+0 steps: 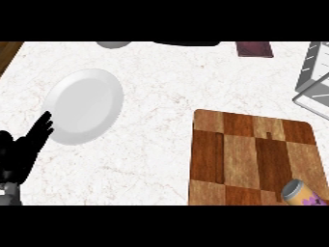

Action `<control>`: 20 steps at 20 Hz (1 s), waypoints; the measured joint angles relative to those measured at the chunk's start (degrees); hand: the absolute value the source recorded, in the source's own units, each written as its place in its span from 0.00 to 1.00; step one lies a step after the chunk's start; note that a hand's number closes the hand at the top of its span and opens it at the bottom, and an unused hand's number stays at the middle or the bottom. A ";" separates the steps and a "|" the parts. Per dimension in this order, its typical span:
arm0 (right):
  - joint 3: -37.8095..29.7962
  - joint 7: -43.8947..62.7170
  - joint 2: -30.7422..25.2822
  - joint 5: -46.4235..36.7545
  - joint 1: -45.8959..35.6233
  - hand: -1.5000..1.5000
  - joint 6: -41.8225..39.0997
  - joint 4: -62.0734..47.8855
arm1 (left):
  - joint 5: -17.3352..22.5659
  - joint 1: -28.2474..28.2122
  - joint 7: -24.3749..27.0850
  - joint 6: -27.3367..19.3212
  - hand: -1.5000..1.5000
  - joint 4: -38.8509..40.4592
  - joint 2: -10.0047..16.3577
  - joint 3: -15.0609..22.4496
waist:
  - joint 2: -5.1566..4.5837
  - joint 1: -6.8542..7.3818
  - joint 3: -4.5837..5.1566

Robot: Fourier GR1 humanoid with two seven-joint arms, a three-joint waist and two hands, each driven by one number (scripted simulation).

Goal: Pick the sweet potato from the cutting board and place it in the tiered basket

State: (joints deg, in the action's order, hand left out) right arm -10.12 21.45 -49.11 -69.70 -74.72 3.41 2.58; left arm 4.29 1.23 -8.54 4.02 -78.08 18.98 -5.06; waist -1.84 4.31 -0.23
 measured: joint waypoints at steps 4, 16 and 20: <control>-2.06 -0.83 -0.93 2.11 -0.83 0.00 3.13 2.90 | 0.27 0.78 0.09 0.25 0.50 1.15 0.37 -0.78 | 0.07 -0.32 0.01; -14.88 3.41 -7.86 14.38 -2.27 0.00 10.18 6.94 | 0.19 -1.85 0.57 0.02 0.50 1.06 0.54 -2.00 | 1.30 -2.70 0.10; -21.78 -1.23 -10.62 21.70 0.21 0.00 10.87 8.26 | 0.49 -3.00 0.85 -0.07 0.50 1.00 0.71 -2.89 | 1.79 -3.97 0.09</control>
State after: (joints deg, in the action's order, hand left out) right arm -31.91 20.22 -59.73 -48.00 -74.51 14.28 10.83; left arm 4.78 -1.78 -7.69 3.95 -77.08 19.69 -7.95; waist -0.05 0.34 -0.14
